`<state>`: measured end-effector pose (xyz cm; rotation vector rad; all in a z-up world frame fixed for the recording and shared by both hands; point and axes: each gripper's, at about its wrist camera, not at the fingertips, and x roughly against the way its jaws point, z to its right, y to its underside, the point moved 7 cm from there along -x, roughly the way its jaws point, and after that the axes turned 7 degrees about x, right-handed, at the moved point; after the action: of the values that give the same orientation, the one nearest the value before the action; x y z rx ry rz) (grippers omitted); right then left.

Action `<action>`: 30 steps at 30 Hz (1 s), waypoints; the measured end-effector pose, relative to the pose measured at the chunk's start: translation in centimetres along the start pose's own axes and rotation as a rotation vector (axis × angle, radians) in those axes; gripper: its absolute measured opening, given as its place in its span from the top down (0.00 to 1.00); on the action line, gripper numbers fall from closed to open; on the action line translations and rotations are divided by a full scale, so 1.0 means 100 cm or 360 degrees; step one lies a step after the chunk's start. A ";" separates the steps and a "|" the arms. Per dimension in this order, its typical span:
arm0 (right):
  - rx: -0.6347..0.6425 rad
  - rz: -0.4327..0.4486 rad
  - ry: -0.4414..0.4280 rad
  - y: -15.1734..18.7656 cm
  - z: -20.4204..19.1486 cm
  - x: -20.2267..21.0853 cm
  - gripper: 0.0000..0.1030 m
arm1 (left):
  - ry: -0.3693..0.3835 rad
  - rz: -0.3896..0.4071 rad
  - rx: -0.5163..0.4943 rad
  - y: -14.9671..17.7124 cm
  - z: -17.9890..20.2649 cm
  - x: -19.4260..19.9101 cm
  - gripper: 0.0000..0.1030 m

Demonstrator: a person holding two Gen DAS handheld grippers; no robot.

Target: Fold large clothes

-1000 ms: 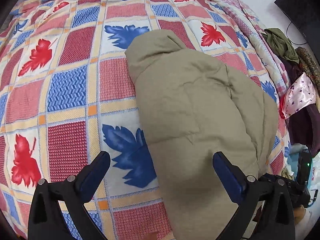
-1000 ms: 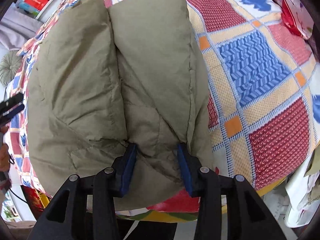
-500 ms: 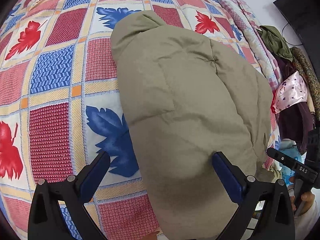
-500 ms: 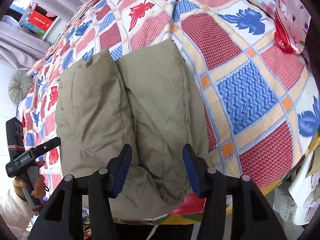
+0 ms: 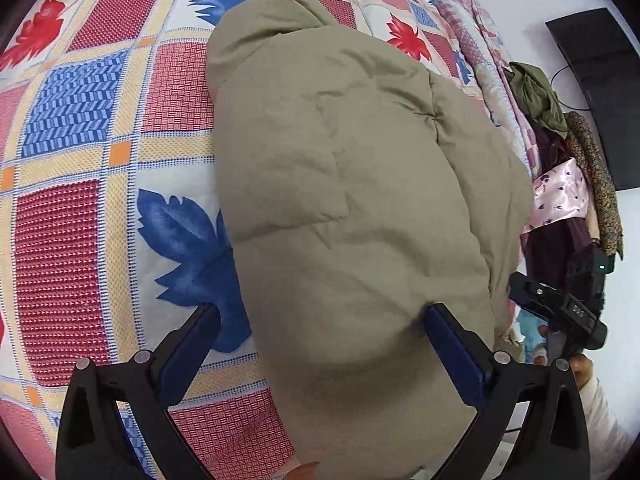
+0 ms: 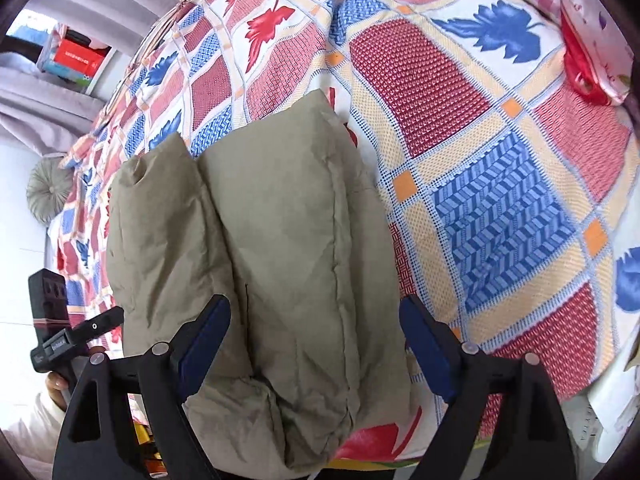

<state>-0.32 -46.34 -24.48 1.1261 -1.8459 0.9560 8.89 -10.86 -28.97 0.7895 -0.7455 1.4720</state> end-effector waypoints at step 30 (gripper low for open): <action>0.0030 -0.0439 -0.0552 -0.047 -0.039 -0.111 0.14 | 0.0383 -0.0241 0.0158 -0.017 0.020 -0.078 0.05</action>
<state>8.45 -40.60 -31.53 1.5902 -1.8816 0.6503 10.82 -16.75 -34.33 0.7116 -0.4251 1.4438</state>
